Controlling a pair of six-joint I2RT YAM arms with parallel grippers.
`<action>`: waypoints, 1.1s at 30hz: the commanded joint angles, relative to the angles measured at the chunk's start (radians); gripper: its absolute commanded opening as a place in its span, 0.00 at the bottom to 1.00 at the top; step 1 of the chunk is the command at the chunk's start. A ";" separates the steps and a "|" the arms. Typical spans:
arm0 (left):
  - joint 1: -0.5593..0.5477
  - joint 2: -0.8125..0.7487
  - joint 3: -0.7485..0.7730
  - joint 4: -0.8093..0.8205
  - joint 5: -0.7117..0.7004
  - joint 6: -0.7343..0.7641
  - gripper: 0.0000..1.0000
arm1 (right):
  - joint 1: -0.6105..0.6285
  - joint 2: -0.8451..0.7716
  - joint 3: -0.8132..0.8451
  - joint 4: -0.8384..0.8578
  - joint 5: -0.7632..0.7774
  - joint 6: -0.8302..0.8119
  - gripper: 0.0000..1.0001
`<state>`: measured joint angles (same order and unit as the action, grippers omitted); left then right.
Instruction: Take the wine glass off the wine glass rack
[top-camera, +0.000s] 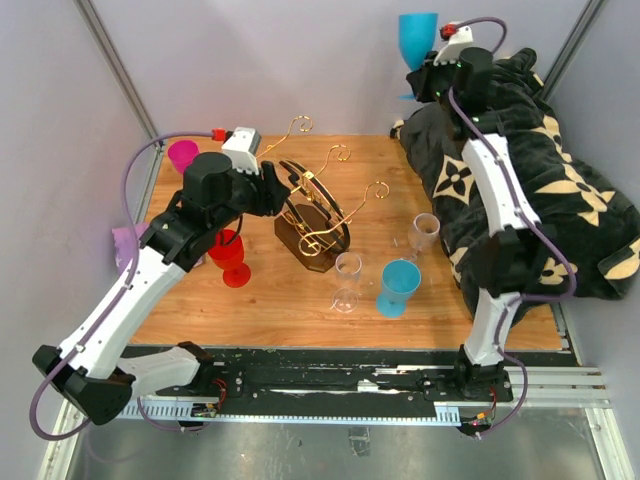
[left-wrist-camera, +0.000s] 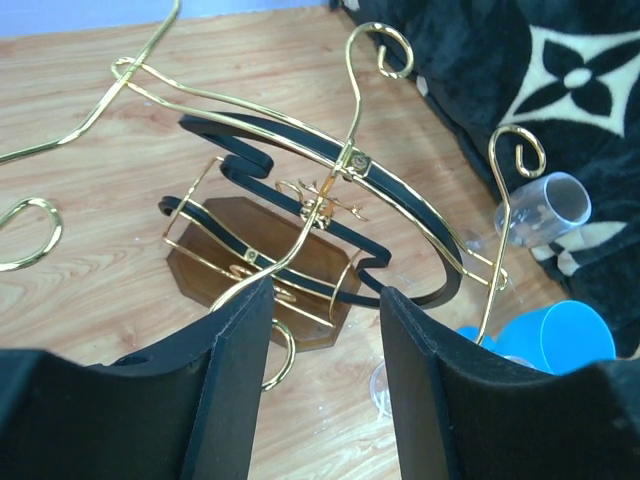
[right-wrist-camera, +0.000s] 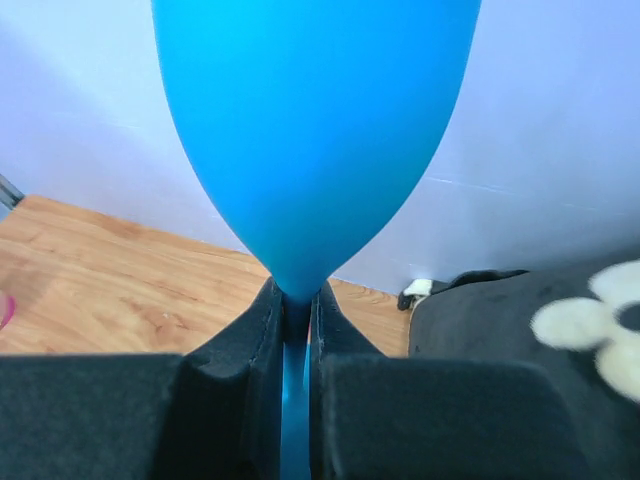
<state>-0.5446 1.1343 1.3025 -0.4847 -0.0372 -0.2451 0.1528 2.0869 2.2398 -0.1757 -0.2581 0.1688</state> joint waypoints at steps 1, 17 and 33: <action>0.009 -0.067 0.030 0.009 -0.111 -0.050 0.52 | 0.049 -0.364 -0.388 0.390 -0.025 -0.109 0.01; 0.014 -0.219 0.159 -0.215 -0.469 -0.196 0.92 | 1.129 -1.231 -1.365 0.543 0.384 -0.453 0.01; 0.014 -0.320 0.124 -0.268 -0.434 -0.218 0.91 | 1.415 -0.519 -1.786 1.765 0.528 -0.632 0.01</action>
<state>-0.5381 0.8246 1.4498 -0.7578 -0.4759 -0.4671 1.5528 1.4288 0.4133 1.2236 0.2115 -0.3962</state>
